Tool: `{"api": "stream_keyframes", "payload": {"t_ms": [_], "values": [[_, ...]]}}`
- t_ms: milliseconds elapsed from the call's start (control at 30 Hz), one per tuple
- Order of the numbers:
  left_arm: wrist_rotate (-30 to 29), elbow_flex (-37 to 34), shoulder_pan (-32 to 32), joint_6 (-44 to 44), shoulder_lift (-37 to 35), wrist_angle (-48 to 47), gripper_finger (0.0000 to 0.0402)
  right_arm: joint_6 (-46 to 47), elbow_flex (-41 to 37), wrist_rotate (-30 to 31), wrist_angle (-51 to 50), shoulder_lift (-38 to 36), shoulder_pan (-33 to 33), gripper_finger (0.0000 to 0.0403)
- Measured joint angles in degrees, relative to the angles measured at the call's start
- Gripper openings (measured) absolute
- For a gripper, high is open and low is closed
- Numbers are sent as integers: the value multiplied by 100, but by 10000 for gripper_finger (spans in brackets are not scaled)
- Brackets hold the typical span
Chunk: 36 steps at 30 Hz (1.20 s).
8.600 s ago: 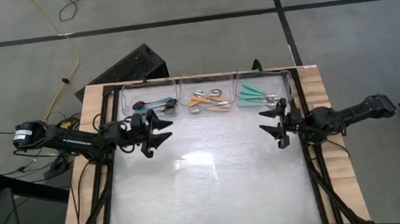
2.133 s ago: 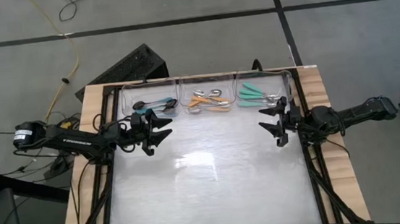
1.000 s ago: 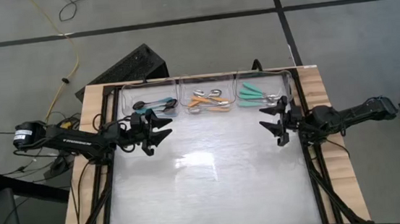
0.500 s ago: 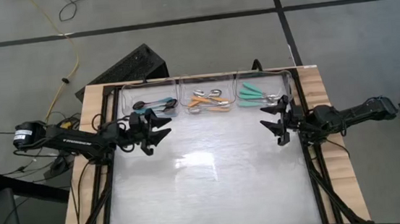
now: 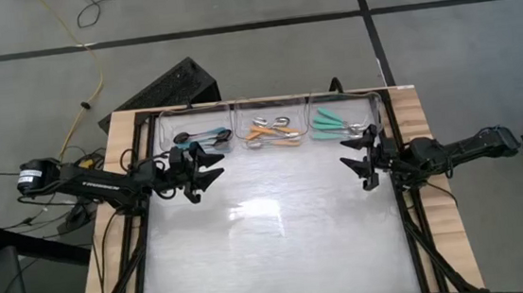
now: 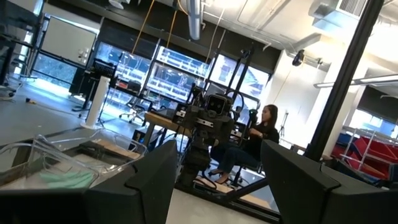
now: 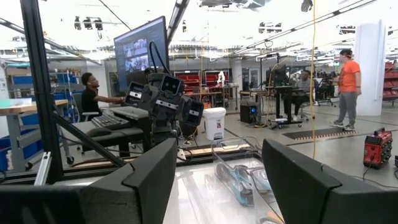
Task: Sort silverware by color (type)
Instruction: Return to Home Position
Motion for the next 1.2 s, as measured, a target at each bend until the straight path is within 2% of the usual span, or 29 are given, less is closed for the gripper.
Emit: {"api": "stream_keyframes", "payload": {"t_ms": [1200], "values": [[-30, 0, 0, 72, 0, -304, 218, 39, 0, -2, -44, 0, -1, 265]]}}
